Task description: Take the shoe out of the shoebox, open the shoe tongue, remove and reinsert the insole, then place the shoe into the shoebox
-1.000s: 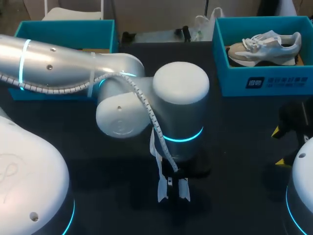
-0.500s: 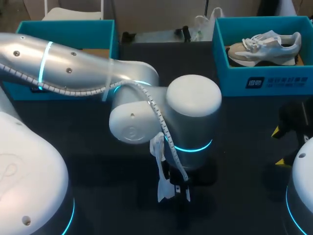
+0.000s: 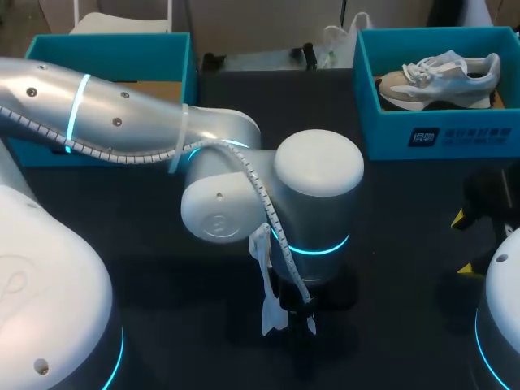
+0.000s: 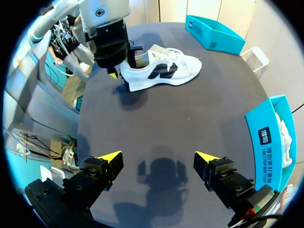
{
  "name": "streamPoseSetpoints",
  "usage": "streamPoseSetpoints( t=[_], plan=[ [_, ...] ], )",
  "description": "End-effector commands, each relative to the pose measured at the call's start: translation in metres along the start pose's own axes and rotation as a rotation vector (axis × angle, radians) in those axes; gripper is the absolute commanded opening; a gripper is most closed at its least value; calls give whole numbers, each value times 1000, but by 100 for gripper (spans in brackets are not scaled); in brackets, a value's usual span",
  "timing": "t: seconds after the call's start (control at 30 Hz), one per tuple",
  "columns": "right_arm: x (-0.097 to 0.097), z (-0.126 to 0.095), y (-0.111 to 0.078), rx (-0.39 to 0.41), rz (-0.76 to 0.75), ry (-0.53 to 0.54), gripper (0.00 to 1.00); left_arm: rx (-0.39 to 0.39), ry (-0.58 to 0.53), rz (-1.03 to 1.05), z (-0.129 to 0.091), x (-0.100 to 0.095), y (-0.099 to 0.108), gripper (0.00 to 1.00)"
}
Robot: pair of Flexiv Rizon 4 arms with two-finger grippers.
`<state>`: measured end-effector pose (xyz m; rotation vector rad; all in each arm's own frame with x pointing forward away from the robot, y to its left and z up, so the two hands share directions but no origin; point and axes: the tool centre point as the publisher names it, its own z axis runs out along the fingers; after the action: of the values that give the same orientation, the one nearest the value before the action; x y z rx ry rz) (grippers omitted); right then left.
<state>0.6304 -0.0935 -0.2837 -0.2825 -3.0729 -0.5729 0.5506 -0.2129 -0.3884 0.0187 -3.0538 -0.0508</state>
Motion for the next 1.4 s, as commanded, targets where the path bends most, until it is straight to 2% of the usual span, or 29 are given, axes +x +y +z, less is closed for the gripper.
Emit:
streamPoseSetpoints(
  t=[0.03, 0.13, 0.17, 0.2, 0.47, 0.67, 0.93, 1.13, 1.4],
  plan=[
    [1, 0, 0, 2, 0, -2, 100, 8, 16, 0, 4, -1, 3, 44],
    [1, 0, 0, 2, 0, -2, 100, 12, 22, -1, 5, -2, 3, 31],
    [1, 0, 0, 2, 0, -2, 100, 12, 23, -2, 5, -2, 3, 9],
    [1, 0, 0, 2, 0, -2, 100, 12, 23, -3, 4, -2, 4, 0],
    [1, 0, 0, 2, 0, -2, 100, 18, 30, 6, 2, -2, 7, 0],
    [1, 0, 0, 2, 0, -2, 100, 14, 37, 20, -13, -3, 10, 0],
    [1, 0, 0, 2, 0, -2, 100, 4, 91, 94, -52, -7, 18, 0],
    [1, 0, 0, 2, 0, -2, 100, 1, 124, 128, -90, -13, 36, 0],
    [1, 0, 0, 2, 0, -2, 100, -21, 89, 139, -137, -31, 63, 0]
  ],
)
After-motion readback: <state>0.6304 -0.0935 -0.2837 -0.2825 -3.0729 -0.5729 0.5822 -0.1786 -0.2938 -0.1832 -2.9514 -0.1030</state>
